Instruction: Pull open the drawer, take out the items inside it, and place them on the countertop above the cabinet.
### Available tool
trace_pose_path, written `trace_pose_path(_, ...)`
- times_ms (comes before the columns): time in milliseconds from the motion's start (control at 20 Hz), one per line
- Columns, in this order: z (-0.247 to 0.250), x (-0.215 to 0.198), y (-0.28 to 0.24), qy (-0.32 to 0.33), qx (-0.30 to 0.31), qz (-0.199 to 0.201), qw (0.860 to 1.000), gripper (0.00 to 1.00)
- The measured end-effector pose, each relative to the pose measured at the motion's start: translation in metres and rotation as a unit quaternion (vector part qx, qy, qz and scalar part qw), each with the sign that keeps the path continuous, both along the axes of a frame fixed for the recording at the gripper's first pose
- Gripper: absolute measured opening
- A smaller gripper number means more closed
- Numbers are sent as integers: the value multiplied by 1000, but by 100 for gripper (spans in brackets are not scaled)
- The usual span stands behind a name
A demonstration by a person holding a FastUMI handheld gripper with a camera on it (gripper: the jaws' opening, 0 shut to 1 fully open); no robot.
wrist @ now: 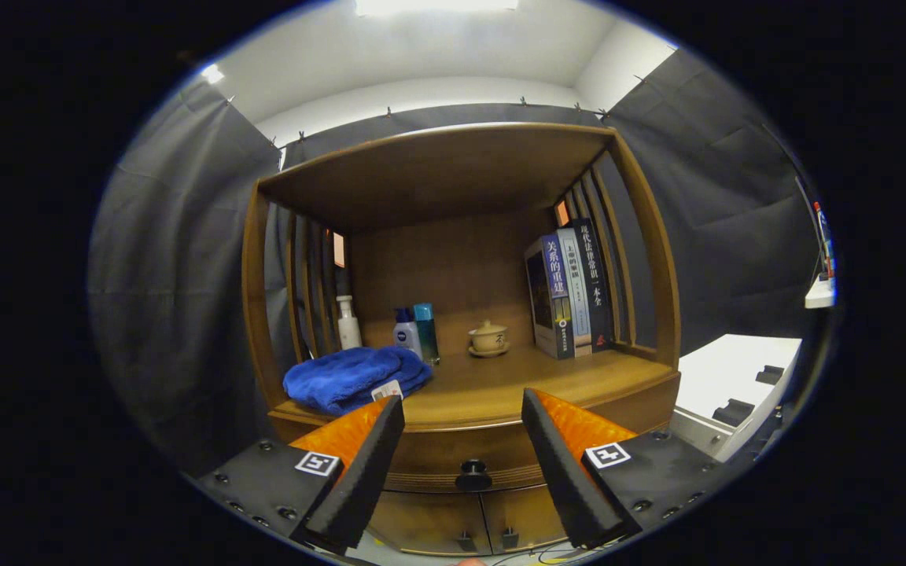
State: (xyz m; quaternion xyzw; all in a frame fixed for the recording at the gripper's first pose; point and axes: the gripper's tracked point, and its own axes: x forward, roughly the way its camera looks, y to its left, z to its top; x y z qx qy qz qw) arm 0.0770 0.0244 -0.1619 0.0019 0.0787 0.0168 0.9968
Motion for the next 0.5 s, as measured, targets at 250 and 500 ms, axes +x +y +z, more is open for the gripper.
trace_pose_path(250,-65,21,-5,38,-22,-5,999,98)
trace_pose_path(500,-109,32,-3,56,-32,-8,998,87)
